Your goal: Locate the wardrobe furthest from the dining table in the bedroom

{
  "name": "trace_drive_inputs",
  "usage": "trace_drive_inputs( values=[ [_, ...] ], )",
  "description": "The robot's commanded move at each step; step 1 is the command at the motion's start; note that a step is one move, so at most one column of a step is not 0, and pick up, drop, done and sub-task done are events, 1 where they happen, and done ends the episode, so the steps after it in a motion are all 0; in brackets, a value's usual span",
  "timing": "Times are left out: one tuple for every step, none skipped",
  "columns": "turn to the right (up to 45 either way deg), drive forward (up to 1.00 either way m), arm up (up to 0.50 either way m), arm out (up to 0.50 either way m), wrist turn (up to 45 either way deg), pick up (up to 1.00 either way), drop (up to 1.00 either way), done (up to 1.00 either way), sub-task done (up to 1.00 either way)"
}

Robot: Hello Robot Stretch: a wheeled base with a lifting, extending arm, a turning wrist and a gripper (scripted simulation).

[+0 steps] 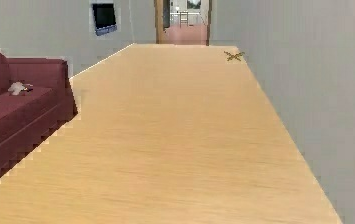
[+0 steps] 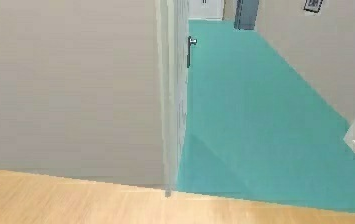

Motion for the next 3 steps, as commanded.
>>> trace_drive_inputs(
  values=[
    [3.0,0.0,0.0,0.0,0.0,0.0,0.0,0.0,0.0],
    [0.0,1.0,0.0,0.0,0.0,0.0,0.0,0.0,0.0],
    [0.0,1.0,0.0,0.0,0.0,0.0,0.0,0.0,0.0]
  ],
)
